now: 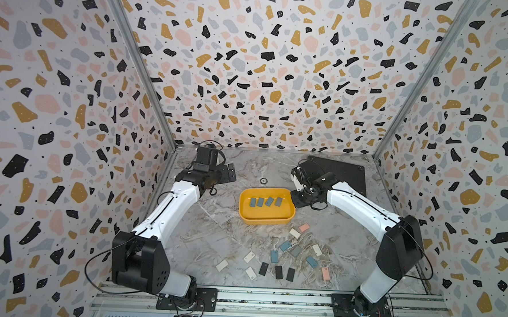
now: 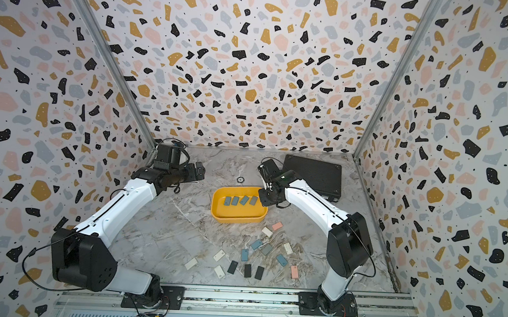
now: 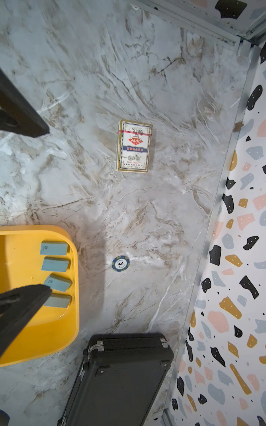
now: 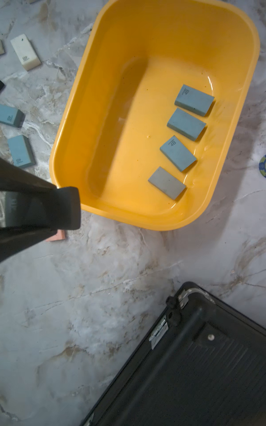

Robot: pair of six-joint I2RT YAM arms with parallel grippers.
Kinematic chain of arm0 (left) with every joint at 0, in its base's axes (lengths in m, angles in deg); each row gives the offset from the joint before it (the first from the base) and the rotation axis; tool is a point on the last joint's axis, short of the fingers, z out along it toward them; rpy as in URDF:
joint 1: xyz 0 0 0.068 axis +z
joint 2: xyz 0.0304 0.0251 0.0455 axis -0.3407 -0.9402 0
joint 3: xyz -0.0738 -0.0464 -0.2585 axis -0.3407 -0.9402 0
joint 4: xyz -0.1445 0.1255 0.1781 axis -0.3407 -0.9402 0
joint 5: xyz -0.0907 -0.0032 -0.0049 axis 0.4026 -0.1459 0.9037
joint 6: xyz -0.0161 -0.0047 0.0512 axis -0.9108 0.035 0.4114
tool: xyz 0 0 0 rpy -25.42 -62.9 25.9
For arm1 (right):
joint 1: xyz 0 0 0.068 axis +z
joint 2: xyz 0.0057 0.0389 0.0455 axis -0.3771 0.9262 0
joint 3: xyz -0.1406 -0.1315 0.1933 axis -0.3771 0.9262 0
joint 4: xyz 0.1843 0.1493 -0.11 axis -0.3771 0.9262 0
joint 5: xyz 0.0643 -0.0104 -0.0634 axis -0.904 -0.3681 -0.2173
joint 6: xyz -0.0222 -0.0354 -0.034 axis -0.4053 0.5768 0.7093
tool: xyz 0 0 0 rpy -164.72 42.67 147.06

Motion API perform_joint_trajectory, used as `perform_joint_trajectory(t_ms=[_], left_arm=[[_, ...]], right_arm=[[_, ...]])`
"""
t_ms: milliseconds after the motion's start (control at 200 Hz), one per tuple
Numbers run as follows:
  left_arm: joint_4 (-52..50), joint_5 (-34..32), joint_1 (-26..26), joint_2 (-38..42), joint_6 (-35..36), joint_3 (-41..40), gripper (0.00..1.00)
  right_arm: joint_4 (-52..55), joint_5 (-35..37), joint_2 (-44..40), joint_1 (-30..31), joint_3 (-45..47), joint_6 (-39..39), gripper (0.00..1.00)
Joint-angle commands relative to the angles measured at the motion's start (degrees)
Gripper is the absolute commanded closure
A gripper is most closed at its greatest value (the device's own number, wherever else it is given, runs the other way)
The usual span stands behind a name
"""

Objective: Put the eraser in the storage box
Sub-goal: Place the eraser in the storage box.

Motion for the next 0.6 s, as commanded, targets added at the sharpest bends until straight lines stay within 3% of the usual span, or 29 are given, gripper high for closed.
perform_joint_trajectory(t_ms=[0, 325, 596], left_arm=[[-0.49, 2.17, 1.52, -1.05, -0.91, 2.38, 0.00], [0.86, 6.27, 4.78, -4.38, -1.55, 3.59, 0.00], [1.67, 8.23, 6.02, -4.65, -1.76, 3.14, 0.00]], right_arm=[[3.20, -0.45, 2.33, 1.08, -3.88, 0.93, 0.91], [4.68, -0.10, 12.18, 2.85, -12.02, 1.22, 0.90], [4.90, -0.64, 16.42, 3.32, -13.45, 1.09, 0.90]])
